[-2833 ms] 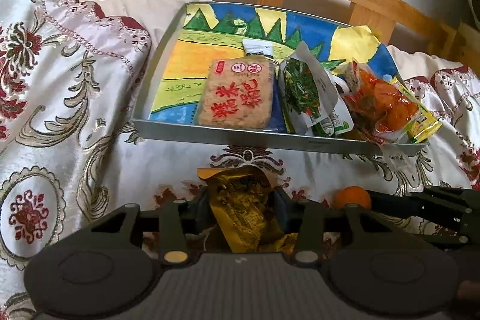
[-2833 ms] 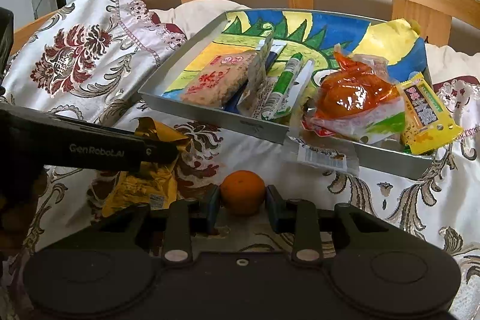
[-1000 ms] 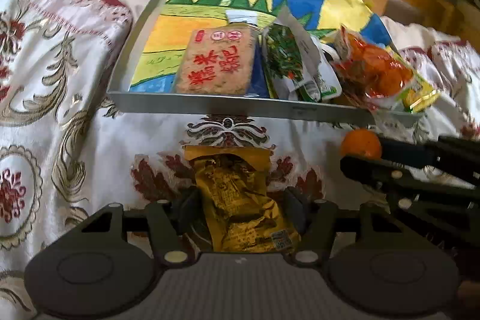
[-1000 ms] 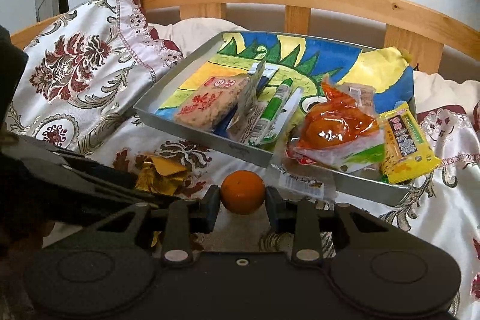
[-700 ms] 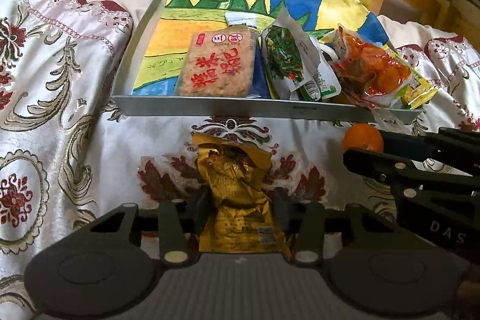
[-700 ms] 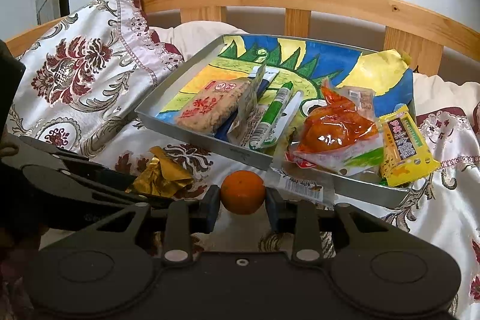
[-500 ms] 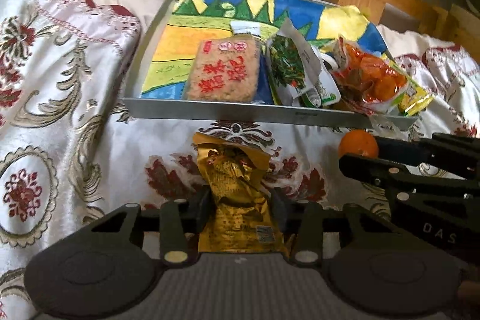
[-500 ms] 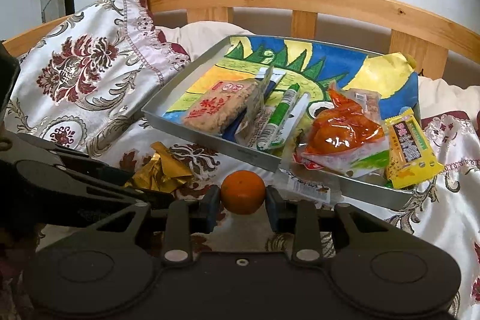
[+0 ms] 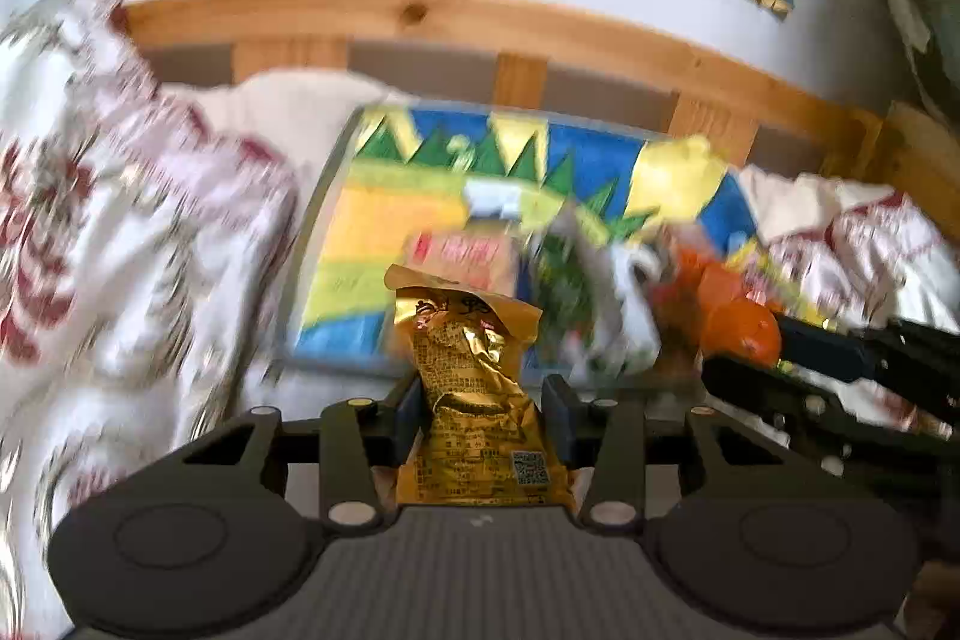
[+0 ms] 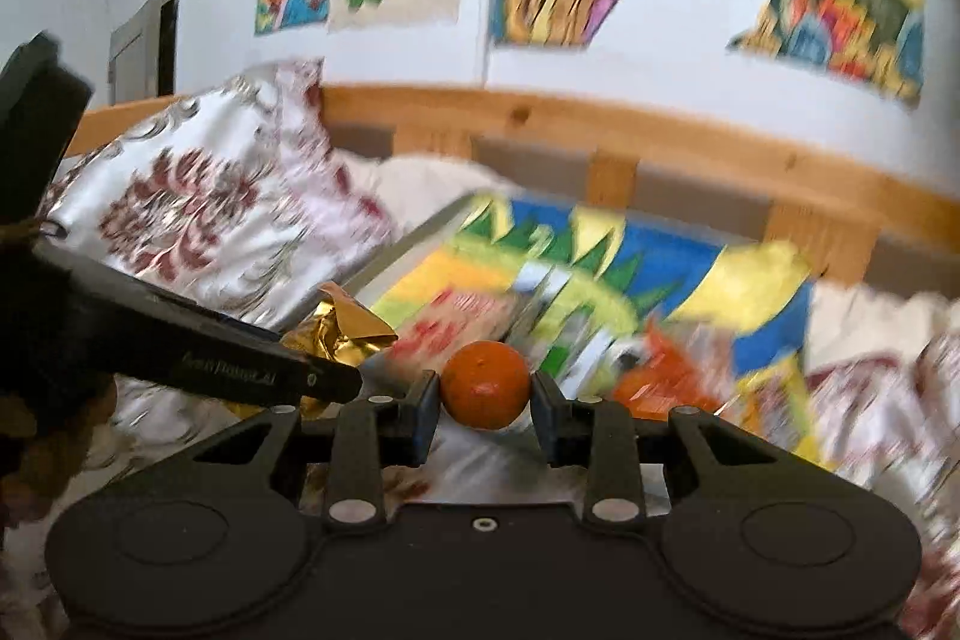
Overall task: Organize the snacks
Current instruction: 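Lift and carry the gold packet and mandarin toward the tray with both grippers, then lower the gold packet and mandarin into the tray and open both grippers, then withdraw both tools up and away from the tray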
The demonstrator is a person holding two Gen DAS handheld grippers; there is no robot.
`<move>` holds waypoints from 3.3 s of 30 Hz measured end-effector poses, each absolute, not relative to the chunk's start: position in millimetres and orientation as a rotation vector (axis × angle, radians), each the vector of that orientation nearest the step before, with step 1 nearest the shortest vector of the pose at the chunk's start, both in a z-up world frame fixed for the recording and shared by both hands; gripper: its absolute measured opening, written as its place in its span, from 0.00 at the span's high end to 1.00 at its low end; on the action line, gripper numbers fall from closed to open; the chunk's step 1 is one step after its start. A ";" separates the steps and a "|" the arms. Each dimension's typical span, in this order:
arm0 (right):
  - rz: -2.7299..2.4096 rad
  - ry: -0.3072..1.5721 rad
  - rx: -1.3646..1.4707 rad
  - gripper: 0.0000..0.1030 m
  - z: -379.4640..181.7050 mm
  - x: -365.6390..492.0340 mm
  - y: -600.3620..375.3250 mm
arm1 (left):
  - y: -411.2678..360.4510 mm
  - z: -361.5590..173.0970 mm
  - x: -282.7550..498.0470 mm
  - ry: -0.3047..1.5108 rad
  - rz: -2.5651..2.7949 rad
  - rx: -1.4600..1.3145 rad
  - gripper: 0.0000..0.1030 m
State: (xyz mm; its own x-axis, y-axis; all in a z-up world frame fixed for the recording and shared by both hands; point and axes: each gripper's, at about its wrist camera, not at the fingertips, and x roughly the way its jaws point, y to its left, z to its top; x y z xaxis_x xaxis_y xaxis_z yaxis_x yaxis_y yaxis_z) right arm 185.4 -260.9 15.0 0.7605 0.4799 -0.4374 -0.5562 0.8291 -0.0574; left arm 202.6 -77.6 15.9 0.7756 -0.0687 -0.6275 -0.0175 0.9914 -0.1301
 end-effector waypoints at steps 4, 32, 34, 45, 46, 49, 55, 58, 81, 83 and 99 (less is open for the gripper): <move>0.480 0.386 -0.189 0.66 21.7 202.4 -275.9 | -100.5 36.4 234.4 0.631 -0.064 -0.112 0.55; 0.236 0.511 -0.137 0.66 -15.5 279.3 -328.2 | -152.8 12.9 334.3 0.689 -0.106 -0.030 0.53; 0.235 0.514 -0.135 0.66 -16.1 279.9 -328.5 | -153.7 12.1 335.2 0.690 -0.106 -0.029 0.52; 0.235 0.521 -0.123 0.65 -16.2 280.2 -329.3 | -155.1 8.8 335.3 0.698 -0.099 -0.024 0.46; 0.235 0.522 -0.123 0.65 -16.2 280.2 -329.3 | -154.7 8.9 335.1 0.697 -0.099 -0.024 0.46; 0.233 0.517 -0.121 0.61 -15.8 280.0 -329.3 | -153.0 9.4 333.8 0.691 -0.097 -0.030 0.44; 0.233 0.513 -0.115 0.59 -14.9 279.2 -329.8 | -150.3 10.6 331.4 0.684 -0.094 -0.054 0.36; 0.231 0.503 -0.108 0.56 -13.2 278.4 -330.4 | -148.0 12.8 328.6 0.671 -0.090 -0.064 0.29; 0.215 0.397 -0.019 0.16 23.9 243.3 -328.2 | -102.8 47.3 257.7 0.524 0.023 -0.161 0.01; 0.211 0.388 -0.016 0.13 27.9 236.0 -327.5 | -98.8 49.2 248.3 0.517 0.024 -0.162 0.01; 0.207 0.333 -0.004 0.03 45.5 172.0 -315.1 | -74.0 53.9 161.0 0.470 0.053 -0.200 0.01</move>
